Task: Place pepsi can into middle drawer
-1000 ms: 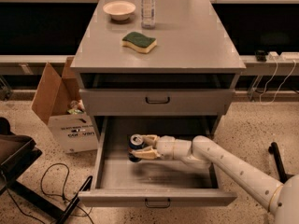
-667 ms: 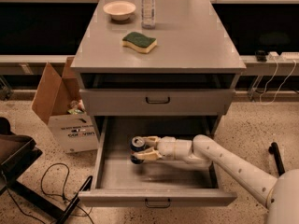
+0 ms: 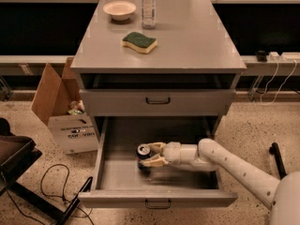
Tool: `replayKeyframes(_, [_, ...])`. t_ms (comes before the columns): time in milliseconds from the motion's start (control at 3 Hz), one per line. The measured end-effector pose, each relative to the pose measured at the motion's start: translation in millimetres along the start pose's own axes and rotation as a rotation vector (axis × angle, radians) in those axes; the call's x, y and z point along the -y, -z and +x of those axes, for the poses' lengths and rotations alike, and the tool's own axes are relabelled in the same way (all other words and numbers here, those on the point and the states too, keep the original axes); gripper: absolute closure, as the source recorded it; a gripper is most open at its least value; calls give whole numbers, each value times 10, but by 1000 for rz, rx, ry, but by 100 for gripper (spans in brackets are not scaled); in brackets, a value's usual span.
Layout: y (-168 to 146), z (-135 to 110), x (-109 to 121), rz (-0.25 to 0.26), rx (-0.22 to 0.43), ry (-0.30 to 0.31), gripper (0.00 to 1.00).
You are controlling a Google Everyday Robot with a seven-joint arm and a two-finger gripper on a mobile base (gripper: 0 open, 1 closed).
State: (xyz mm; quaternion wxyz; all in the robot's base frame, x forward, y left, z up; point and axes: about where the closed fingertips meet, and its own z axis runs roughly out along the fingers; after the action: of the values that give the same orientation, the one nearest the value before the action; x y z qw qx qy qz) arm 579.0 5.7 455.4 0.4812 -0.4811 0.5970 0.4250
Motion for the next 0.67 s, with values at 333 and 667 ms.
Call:
replayKeyframes(333, [-2, -1, -1, 0, 0, 1, 81])
replayKeyframes(667, [-2, -1, -1, 0, 0, 1, 50])
